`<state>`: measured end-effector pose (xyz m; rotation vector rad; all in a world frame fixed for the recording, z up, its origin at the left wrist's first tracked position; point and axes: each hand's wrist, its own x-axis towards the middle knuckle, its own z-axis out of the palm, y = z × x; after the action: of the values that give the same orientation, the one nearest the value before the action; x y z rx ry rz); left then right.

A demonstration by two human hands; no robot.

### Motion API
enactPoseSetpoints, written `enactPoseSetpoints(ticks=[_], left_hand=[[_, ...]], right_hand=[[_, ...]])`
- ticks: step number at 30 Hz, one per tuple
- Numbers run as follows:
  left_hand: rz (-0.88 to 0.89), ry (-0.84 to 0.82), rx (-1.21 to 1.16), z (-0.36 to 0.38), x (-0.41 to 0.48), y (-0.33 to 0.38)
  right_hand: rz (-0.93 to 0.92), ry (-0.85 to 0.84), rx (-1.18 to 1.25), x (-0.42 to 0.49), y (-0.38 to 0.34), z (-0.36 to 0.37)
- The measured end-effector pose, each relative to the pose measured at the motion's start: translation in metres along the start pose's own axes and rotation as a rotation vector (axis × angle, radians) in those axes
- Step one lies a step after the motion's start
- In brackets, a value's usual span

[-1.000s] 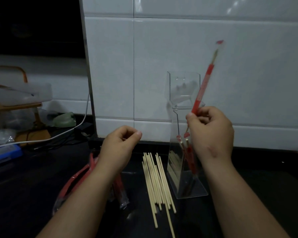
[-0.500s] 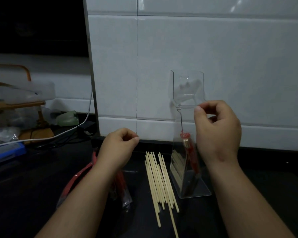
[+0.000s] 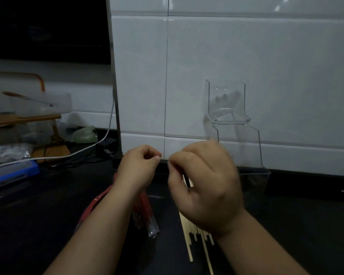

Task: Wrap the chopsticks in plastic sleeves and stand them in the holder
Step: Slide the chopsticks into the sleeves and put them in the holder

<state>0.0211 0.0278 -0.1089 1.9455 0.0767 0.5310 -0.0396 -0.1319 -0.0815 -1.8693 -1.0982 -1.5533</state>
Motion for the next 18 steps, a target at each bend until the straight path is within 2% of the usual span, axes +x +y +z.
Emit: enactPoseSetpoints(ticks=[3,6,10,12,18], left_hand=[[-0.016,-0.008,0.048,-0.004,0.003,-0.004],[-0.026,-0.038,0.172,-0.007,0.007,-0.01],[0.001,-0.14,0.597,-0.005,0.006,-0.013],[-0.013,-0.205,0.779,-0.003,0.005,-0.013],[-0.147,-0.226,0.955,-0.006,0.007,-0.016]], right_hand=[[0.075,-0.215,0.063,-0.008,-0.001,0.016],[0.237,-0.436,0.025,-0.019,0.002,0.029],[0.544,-0.819,-0.042,-0.029,0.002,0.039],[0.641,-0.977,-0.093,-0.034,0.002,0.043],[0.79,-1.102,-0.215,-0.037,0.004,0.049]])
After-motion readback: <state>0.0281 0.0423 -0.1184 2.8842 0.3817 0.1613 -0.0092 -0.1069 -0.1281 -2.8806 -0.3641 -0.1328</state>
